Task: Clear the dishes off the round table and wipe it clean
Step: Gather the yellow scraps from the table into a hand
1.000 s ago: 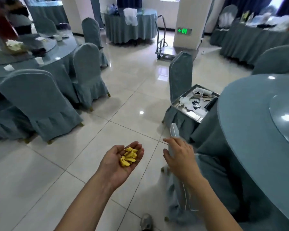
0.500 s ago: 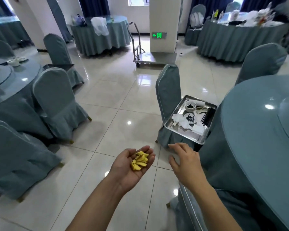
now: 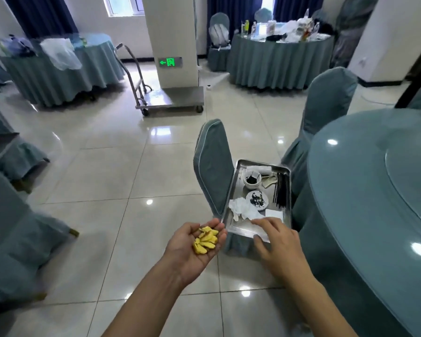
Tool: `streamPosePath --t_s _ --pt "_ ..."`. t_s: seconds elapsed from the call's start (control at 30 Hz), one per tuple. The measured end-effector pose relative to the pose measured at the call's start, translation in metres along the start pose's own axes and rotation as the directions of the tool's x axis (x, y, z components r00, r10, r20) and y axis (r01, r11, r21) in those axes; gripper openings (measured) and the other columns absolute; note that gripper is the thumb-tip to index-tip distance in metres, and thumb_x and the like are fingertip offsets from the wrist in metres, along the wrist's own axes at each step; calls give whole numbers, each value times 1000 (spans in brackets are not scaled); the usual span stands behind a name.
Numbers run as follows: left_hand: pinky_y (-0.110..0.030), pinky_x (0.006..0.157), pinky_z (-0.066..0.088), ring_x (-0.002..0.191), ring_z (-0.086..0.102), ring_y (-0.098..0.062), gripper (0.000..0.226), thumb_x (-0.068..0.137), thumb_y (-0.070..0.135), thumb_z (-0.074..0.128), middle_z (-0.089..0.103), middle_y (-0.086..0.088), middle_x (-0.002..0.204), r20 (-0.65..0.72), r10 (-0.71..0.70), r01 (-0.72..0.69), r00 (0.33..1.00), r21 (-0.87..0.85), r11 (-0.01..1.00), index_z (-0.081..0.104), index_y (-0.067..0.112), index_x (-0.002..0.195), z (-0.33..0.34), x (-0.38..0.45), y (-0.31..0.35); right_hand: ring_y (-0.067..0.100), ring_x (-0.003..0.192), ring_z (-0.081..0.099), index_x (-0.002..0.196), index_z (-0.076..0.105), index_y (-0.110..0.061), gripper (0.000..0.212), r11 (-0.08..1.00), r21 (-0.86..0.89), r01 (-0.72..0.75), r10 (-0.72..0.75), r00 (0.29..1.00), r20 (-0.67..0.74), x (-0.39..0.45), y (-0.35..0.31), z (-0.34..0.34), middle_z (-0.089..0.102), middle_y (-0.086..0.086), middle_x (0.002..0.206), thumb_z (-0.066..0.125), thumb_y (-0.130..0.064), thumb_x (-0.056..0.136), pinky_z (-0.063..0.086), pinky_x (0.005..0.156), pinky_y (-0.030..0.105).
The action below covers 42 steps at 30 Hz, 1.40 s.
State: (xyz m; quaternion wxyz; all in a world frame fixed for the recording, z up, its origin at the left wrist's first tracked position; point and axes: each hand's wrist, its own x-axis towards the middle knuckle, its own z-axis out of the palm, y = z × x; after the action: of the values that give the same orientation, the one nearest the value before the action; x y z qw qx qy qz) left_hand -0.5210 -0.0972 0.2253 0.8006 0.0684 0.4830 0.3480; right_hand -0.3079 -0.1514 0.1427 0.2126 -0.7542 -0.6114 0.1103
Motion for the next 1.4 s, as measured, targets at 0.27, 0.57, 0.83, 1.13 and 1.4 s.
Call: streamPosePath --t_s 0.27,0.57,0.83,1.13,1.4 --pt "-46 85 58 97 69 -38 44 104 15 34 71 -28 113 1 -133 133 991 85 987 66 -13 113 68 124 53 16 114 55 129 58 -35 35 984 0 -179 179 983 -34 94 46 16 54 -10 128 59 -33 94 40 97 41" --pt "-45 76 62 95 69 -39 42 103 14 36 71 -29 108 -68 -219 224 973 88 971 66 -14 112 167 279 68 16 113 56 127 60 -32 34 969 -5 -248 248 969 15 232 136 27 56 -8 126 61 -31 93 38 96 39" --pt "-46 78 59 94 67 -38 39 102 13 37 73 -26 98 -156 -260 269 953 37 962 68 -12 102 219 397 71 20 112 59 124 63 -29 34 965 -7 -262 260 954 149 329 206 48 57 -5 124 65 -26 90 39 92 41" --pt "-35 75 62 84 67 -31 31 98 4 41 72 -21 86 -282 -307 331 909 43 943 69 -8 95 221 562 54 14 113 53 130 60 -32 36 917 74 -392 365 899 241 396 261 112 53 -12 125 60 -31 94 34 98 35" --pt "-32 55 59 74 62 -27 33 103 7 35 65 -17 84 -379 -257 336 889 159 928 64 -3 92 223 725 21 -9 98 28 132 52 -43 34 880 105 -463 409 853 325 419 303 185 40 -26 117 52 -36 99 31 101 29"
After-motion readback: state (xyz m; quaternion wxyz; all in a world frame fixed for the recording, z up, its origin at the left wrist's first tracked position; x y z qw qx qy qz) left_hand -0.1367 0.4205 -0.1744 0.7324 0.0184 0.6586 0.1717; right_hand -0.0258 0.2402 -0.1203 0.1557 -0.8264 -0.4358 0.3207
